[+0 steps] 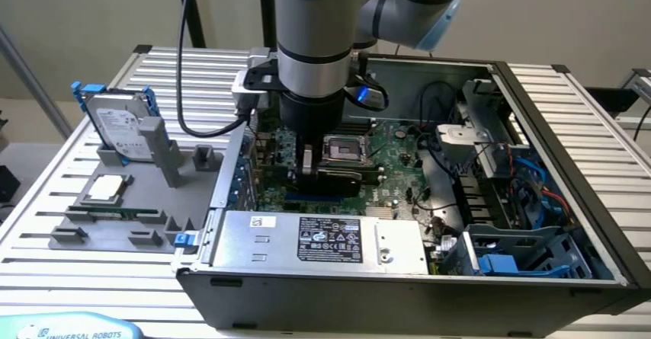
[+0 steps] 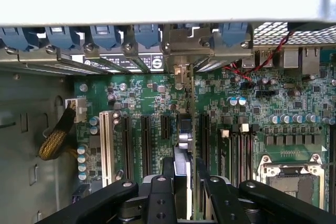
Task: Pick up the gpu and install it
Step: 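Insert the gpu into the slot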
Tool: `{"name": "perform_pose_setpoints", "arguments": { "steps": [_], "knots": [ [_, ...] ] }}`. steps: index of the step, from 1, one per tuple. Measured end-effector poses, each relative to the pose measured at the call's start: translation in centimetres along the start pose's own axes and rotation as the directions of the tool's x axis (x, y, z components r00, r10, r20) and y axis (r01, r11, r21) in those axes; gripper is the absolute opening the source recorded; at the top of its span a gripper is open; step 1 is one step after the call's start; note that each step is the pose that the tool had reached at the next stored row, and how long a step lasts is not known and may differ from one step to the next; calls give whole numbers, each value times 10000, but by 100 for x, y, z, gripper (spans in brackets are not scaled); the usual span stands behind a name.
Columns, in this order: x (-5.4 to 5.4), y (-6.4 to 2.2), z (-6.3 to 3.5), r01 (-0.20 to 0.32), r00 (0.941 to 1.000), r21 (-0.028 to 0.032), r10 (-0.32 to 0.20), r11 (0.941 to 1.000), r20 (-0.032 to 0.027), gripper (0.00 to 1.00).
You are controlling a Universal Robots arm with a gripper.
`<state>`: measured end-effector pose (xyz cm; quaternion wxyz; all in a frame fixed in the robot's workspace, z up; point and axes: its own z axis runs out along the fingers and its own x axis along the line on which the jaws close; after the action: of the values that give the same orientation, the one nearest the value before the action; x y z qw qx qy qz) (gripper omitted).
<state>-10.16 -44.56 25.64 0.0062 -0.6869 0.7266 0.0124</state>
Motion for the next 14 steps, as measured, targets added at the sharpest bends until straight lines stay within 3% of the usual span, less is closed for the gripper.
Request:
{"name": "perform_pose_setpoints", "arguments": {
  "steps": [14],
  "knots": [
    [-6,0,49,0,10000,-1,0,10000,6,27]
  ]
}}
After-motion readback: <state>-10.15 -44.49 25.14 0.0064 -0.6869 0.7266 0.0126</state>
